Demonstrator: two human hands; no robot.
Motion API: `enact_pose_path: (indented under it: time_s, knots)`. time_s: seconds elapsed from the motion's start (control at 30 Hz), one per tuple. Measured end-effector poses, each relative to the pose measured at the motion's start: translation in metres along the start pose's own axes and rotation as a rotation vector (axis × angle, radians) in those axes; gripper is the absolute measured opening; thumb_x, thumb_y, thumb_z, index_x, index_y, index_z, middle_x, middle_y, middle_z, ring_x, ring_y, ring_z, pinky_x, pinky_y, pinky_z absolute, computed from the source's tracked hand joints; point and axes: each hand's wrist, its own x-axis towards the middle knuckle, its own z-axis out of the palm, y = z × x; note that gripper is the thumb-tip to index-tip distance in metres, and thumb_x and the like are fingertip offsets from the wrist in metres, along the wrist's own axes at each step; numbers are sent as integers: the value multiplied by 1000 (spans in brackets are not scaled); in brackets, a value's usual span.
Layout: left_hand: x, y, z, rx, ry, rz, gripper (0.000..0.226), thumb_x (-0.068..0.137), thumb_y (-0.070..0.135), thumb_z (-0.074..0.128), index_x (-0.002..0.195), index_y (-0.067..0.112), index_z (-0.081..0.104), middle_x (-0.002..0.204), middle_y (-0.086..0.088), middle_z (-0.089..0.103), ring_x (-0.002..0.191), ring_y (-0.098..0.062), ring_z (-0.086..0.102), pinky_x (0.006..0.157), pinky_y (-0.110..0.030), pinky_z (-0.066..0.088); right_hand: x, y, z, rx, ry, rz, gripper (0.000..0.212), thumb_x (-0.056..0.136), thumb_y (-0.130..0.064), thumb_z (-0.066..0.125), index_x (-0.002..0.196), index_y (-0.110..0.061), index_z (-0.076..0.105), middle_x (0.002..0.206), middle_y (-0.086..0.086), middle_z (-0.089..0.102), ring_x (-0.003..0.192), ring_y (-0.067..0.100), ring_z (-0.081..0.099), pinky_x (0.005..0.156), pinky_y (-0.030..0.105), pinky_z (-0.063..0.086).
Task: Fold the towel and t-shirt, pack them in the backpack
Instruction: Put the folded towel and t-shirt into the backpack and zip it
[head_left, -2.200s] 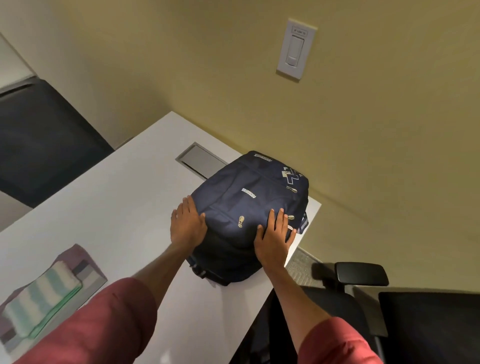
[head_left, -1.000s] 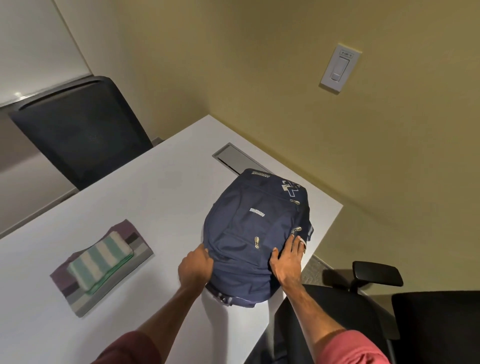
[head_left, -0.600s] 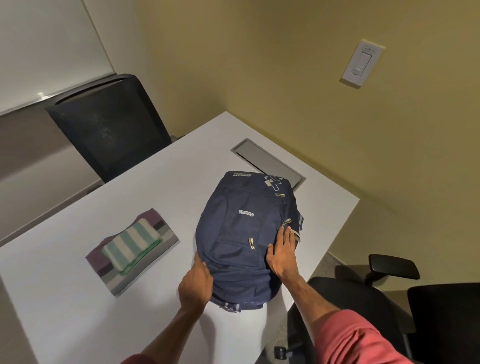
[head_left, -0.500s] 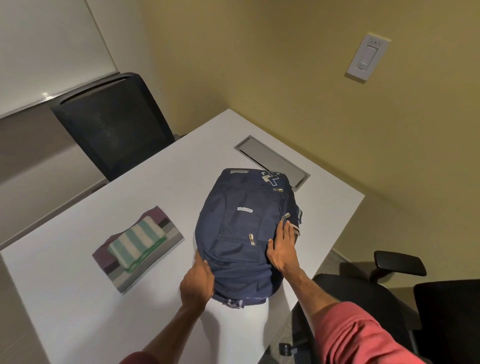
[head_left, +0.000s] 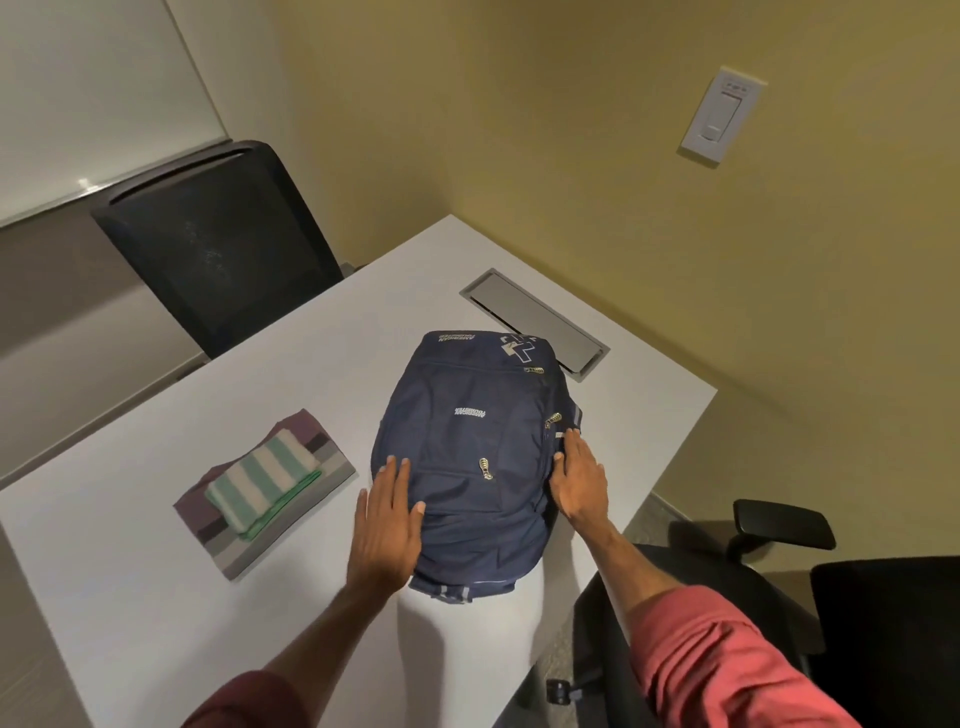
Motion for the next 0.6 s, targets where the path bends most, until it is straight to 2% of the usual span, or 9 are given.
enact_pose_path:
  time_s: [0.07,0.1,0.13,0.23,0.3,0.37,0.47,0.6]
  knots:
    - [8,6,1,-30,-62,41,64,115,47,29,172,29,7,179,3,13,165,-18,13,134,-45,14,0,7,-7,24,100,44,30,112,-29,40,137,-24,57,138,9,68,126,39,65,113,63,47]
    - [14,11,1,-35,-86,41,63,115,45,31,172,30,8,179,4,15,165,-18,14,134,-43,12,0,9,-11,28,130,60,19,110,-29,42,121,-26,58,122,7,73,111,38,69,102,59,53]
    - [19,19,3,-27,-105,37,63,115,45,33,172,30,9,178,5,16,165,-17,14,134,-40,9,0,14,-15,16,140,70,15,110,-28,44,116,-25,58,117,7,73,106,37,69,97,55,55]
    - [34,46,9,7,-168,64,65,114,47,33,172,28,10,178,5,15,165,-16,14,133,-34,3,2,23,-22,-56,73,101,32,112,-17,48,141,-11,61,137,14,67,125,39,63,105,55,49]
    - [41,62,15,30,-223,136,67,114,52,32,172,30,7,179,6,12,165,-14,12,134,-36,5,8,29,-25,-34,41,84,37,111,-16,49,146,-11,60,140,14,66,127,38,62,107,56,50]
    - [44,74,21,47,-286,228,70,113,60,28,172,33,3,180,9,7,165,-9,5,135,-39,6,15,32,-26,-9,20,67,36,110,-17,51,144,-15,62,136,13,68,122,37,65,104,55,53]
    - [44,89,27,60,-396,323,75,109,71,27,171,37,2,180,12,0,165,-6,-5,135,-41,0,23,30,-27,22,-24,65,30,105,-11,53,130,-17,69,125,10,71,111,36,67,99,52,54]
    - [47,92,34,189,-463,381,84,103,82,28,171,40,4,180,11,-4,165,-12,-8,134,-46,-3,32,30,-23,15,-35,100,25,99,-10,60,120,-22,68,114,4,70,102,33,68,97,50,53]
